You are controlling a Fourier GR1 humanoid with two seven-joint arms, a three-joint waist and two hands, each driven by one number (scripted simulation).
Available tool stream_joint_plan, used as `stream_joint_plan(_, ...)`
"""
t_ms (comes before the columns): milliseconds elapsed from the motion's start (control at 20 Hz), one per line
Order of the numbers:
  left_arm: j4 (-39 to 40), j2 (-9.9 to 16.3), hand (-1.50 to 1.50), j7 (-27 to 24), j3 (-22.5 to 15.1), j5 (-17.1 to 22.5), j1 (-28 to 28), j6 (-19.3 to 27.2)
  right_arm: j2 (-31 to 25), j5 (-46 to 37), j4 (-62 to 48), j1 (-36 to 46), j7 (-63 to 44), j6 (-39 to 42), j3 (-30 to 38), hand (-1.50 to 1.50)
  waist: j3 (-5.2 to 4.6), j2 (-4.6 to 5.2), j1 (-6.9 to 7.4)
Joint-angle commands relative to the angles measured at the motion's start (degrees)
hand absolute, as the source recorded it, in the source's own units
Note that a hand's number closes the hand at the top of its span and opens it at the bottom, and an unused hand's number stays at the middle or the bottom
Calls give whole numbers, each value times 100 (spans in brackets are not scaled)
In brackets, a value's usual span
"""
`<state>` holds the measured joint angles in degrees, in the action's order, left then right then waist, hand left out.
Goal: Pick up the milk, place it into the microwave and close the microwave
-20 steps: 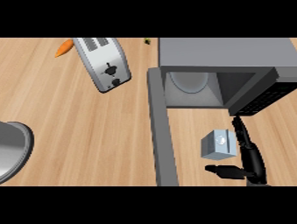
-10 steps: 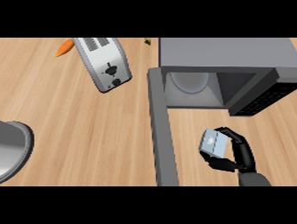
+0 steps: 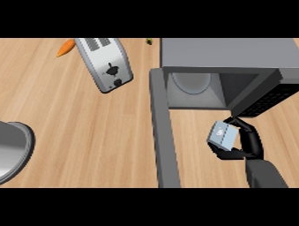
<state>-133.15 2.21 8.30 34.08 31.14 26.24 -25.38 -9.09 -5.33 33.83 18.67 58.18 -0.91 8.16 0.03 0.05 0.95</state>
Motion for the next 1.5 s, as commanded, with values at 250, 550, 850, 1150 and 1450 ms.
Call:
stream_joint_plan(250,-581,-143,-150,49,230,562,362,-150,-109,250,-144,439,153,1020,-14,150,3,-10,13)
stream_joint_plan(550,64,-161,-150,-244,172,151,66,-201,504,139,1825,23,-1139,420,-593,150,-11,-39,-109)
stream_joint_plan(850,215,-206,-150,-335,411,225,104,-505,589,-56,2808,-83,-2190,-39,-798,150,-7,-24,-79)
stream_joint_plan(1150,-103,-217,-150,-250,279,361,304,-397,738,-319,2382,1080,-2789,-567,-719,150,-3,-9,4)
stream_joint_plan(1450,34,7,-150,-40,411,587,53,-312,411,-923,1056,2320,-3047,-1146,-557,150,-1,21,77)
